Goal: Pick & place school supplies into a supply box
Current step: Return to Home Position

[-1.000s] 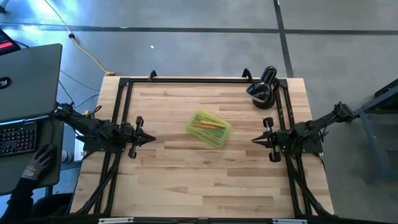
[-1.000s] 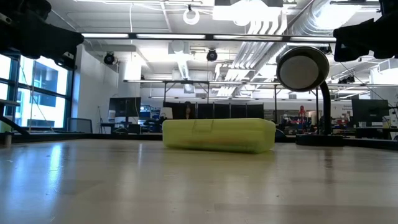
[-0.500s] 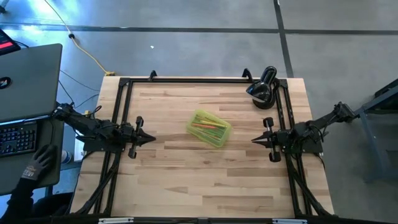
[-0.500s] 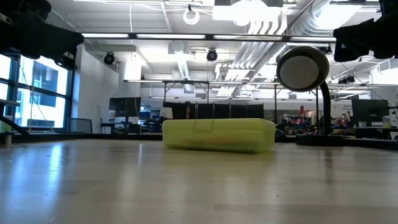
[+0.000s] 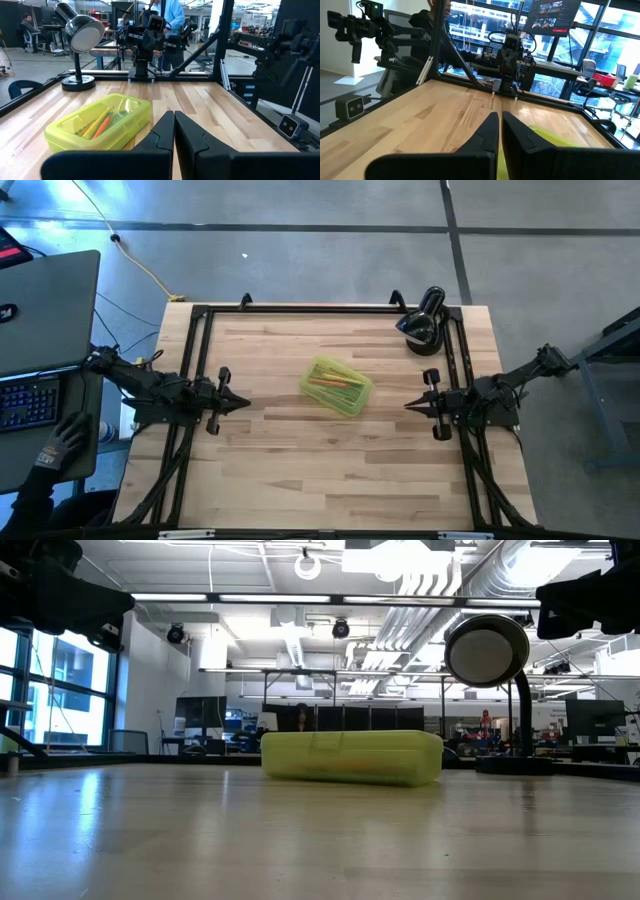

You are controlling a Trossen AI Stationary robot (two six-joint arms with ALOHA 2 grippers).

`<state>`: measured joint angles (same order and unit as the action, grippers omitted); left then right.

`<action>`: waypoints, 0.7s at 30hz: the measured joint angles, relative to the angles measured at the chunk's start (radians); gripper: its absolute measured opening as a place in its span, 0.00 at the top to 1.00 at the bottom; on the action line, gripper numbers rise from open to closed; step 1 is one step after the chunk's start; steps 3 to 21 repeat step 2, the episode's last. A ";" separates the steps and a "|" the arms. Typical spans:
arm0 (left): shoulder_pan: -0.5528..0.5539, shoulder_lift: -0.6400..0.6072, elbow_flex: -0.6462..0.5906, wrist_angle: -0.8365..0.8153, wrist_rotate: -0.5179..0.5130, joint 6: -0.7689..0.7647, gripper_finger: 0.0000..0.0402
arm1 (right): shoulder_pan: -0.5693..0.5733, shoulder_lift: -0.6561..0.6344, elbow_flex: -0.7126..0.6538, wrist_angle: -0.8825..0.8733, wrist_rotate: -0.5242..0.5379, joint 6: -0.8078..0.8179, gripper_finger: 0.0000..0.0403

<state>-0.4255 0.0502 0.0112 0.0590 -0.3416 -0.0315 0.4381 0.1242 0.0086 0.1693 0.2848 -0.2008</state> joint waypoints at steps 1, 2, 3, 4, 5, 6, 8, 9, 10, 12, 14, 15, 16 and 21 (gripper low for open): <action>0.000 0.000 0.000 0.000 0.000 0.000 0.89 | 0.000 0.000 0.000 0.000 0.000 0.000 1.00; 0.000 0.000 0.000 0.000 0.000 0.000 0.89 | 0.000 0.000 0.000 0.000 0.000 -0.001 1.00; 0.000 0.000 0.000 0.000 0.000 0.000 0.89 | 0.000 0.000 0.000 0.000 0.000 -0.001 1.00; 0.000 0.000 0.000 0.000 0.000 0.000 0.89 | 0.000 0.000 0.000 0.000 0.000 -0.001 1.00; 0.000 0.000 0.000 0.000 0.000 0.000 0.89 | 0.000 0.000 0.000 0.000 0.000 -0.001 1.00; 0.000 0.000 0.000 0.000 0.000 0.000 0.89 | 0.000 0.000 0.000 0.000 0.000 -0.001 1.00; 0.000 0.000 0.000 0.000 0.000 0.000 0.89 | 0.000 0.000 0.000 0.000 0.000 -0.001 1.00; 0.000 0.000 0.000 0.000 0.000 0.000 0.89 | 0.000 0.000 0.000 0.000 0.000 -0.001 1.00; 0.000 0.000 0.000 0.000 0.000 0.000 0.89 | 0.000 0.000 0.000 0.000 0.000 -0.001 1.00; 0.000 0.000 0.000 0.000 0.000 0.000 0.89 | 0.000 0.000 0.000 0.000 0.000 -0.001 1.00; 0.000 0.000 0.000 0.000 0.000 0.000 0.89 | 0.000 0.000 0.000 0.000 0.000 -0.001 1.00; 0.000 0.000 0.000 0.000 0.000 0.000 0.89 | 0.000 0.000 0.000 0.000 0.000 -0.001 1.00; 0.000 0.000 0.000 0.000 0.000 0.000 0.89 | 0.000 0.000 0.000 0.000 0.000 -0.001 1.00; 0.000 0.000 0.000 0.000 0.000 0.000 0.89 | 0.000 0.000 0.000 0.000 0.000 -0.001 1.00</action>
